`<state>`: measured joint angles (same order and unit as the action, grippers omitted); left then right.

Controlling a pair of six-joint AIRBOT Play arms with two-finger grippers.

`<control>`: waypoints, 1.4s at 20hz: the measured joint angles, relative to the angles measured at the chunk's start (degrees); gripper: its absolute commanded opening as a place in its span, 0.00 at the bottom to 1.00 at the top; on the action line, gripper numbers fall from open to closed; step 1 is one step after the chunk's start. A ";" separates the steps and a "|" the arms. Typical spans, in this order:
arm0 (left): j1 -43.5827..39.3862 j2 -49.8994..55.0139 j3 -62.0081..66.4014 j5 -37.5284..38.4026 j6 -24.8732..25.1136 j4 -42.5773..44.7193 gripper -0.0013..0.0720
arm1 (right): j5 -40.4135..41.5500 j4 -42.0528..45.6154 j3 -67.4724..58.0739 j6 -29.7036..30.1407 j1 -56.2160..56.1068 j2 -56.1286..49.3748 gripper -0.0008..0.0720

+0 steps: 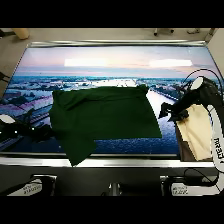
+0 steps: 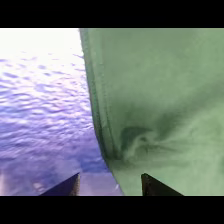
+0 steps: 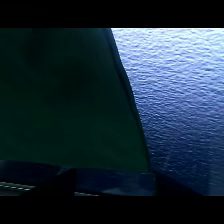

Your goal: Fold the shirts.

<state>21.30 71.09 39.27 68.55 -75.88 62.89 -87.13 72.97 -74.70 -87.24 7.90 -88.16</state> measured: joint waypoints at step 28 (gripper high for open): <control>-4.17 -23.71 33.90 -10.12 -0.59 -2.73 0.05 | 11.72 -7.56 -11.17 4.22 0.07 21.03 0.04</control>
<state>17.12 47.37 73.17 58.43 -76.47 60.16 -75.42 65.41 -85.86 -83.02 7.97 -67.13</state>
